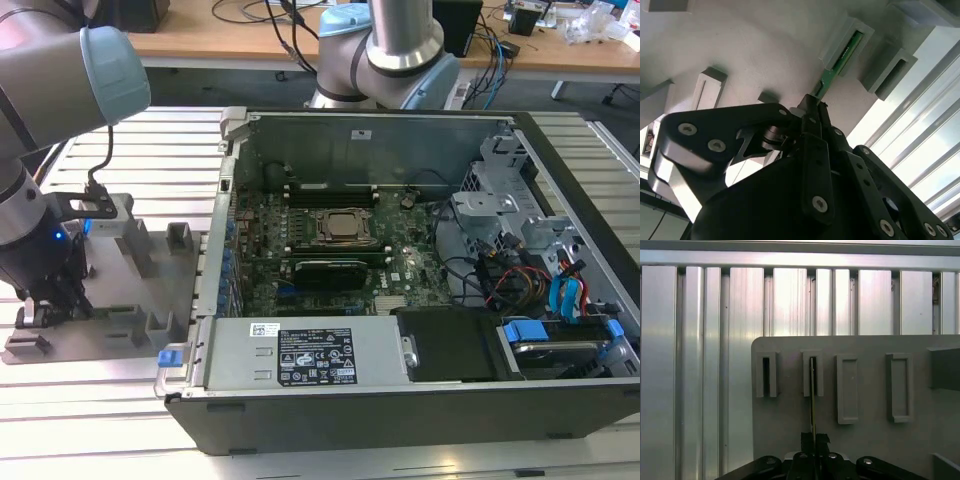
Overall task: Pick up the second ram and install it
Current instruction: 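Pick up the second ram and move it above second insertion slot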
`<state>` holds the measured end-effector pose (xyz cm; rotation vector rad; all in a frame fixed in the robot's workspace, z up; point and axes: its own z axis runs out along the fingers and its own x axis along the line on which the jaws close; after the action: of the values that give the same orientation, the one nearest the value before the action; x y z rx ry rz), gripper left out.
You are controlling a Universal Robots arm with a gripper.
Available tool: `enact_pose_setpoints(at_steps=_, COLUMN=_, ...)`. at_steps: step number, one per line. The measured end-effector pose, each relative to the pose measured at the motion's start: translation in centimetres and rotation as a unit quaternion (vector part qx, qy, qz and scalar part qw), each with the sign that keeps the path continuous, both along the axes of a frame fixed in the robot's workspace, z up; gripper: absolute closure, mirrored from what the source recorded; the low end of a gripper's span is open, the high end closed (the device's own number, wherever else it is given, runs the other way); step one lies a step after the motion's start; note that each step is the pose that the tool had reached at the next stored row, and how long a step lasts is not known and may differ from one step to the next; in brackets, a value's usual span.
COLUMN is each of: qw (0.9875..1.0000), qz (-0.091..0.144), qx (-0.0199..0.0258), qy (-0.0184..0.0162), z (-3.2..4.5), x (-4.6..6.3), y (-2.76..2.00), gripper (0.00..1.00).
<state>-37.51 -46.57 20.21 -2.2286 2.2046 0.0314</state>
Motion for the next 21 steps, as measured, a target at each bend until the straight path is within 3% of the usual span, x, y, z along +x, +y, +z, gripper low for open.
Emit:
enact_pose_setpoints(at_steps=10, qw=1.0, qz=0.0, qx=0.0002, qy=-0.0002, z=0.0, x=0.0, y=0.0, gripper=0.87)
enact_pose_setpoints(at_steps=21, qw=1.0, qz=0.0, qx=0.0001, qy=0.0, z=2.73, x=0.0, y=0.0, gripper=0.87)
